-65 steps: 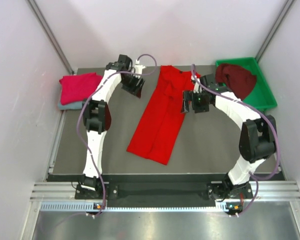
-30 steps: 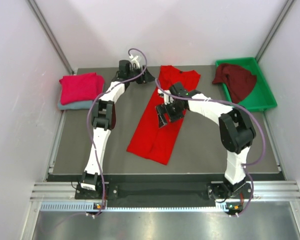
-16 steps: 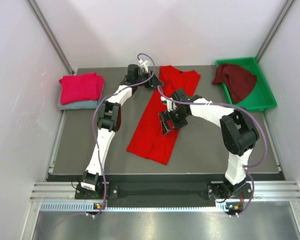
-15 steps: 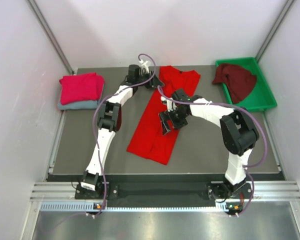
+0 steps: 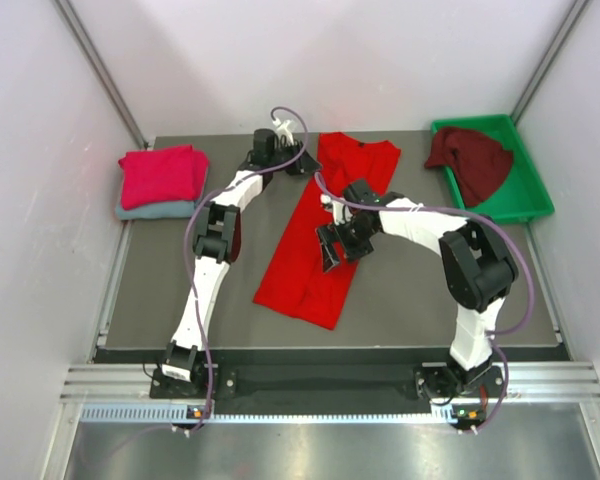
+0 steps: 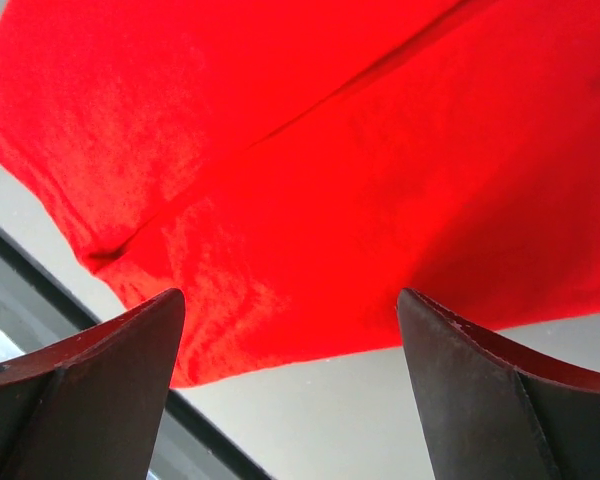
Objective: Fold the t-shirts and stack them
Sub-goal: Fold the tshirt
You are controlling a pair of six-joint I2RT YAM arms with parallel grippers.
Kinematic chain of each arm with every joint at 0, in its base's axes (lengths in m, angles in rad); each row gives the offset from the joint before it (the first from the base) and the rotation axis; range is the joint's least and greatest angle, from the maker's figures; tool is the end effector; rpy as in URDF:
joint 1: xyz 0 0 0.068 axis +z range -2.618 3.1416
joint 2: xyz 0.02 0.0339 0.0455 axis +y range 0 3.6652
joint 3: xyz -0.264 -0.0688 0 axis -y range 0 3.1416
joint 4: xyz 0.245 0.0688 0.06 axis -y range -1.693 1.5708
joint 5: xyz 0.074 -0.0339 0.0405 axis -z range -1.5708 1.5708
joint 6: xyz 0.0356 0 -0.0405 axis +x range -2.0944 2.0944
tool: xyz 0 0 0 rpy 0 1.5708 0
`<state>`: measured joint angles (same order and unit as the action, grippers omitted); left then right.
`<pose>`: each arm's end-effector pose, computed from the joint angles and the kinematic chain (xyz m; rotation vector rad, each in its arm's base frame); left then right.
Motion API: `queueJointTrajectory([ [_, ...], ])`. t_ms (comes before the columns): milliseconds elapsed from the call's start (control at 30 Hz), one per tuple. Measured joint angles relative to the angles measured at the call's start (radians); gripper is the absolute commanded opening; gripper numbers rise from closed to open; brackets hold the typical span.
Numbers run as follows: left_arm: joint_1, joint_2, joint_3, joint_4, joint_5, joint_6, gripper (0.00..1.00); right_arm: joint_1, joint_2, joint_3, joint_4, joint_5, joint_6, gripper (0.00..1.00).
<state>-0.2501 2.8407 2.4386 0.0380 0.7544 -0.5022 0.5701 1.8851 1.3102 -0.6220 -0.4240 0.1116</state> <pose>0.5893 -0.1757 0.1155 0.2838 2.0072 -1.2156 0.3109 0.2167 0.1826 -0.7569 2.7356 0.7546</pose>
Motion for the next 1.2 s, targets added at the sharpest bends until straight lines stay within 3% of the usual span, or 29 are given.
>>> queueJointTrajectory([
  [200,0.013,0.0,0.0,0.0,-0.015,0.009,0.26,0.01,0.002,-0.037,0.002,-0.031,0.016,0.88],
  [500,0.017,0.0,0.0,-0.002,-0.011,0.014,0.01,0.012,0.009,-0.047,0.009,-0.033,0.042,0.88],
  [600,0.019,0.003,0.0,0.0,-0.007,0.011,0.0,0.012,0.008,-0.05,0.011,-0.026,0.039,0.89],
  [667,0.02,0.005,0.0,-0.001,-0.006,0.01,0.07,0.011,0.001,-0.061,0.019,-0.024,0.034,0.89],
  [700,0.021,0.007,0.0,-0.001,-0.007,0.008,0.19,0.009,-0.006,-0.073,0.027,-0.023,0.028,0.89],
  [900,0.03,-0.015,-0.039,0.016,0.032,-0.018,0.5,-0.037,-0.056,-0.14,0.048,-0.025,-0.016,0.89],
  [1067,0.061,-0.177,-0.282,0.013,0.074,-0.052,0.64,-0.111,-0.087,-0.174,0.017,0.002,-0.057,0.89],
  [1200,0.093,-0.303,-0.424,-0.066,0.084,-0.007,0.66,-0.163,-0.101,-0.179,-0.008,0.049,-0.094,0.89],
])
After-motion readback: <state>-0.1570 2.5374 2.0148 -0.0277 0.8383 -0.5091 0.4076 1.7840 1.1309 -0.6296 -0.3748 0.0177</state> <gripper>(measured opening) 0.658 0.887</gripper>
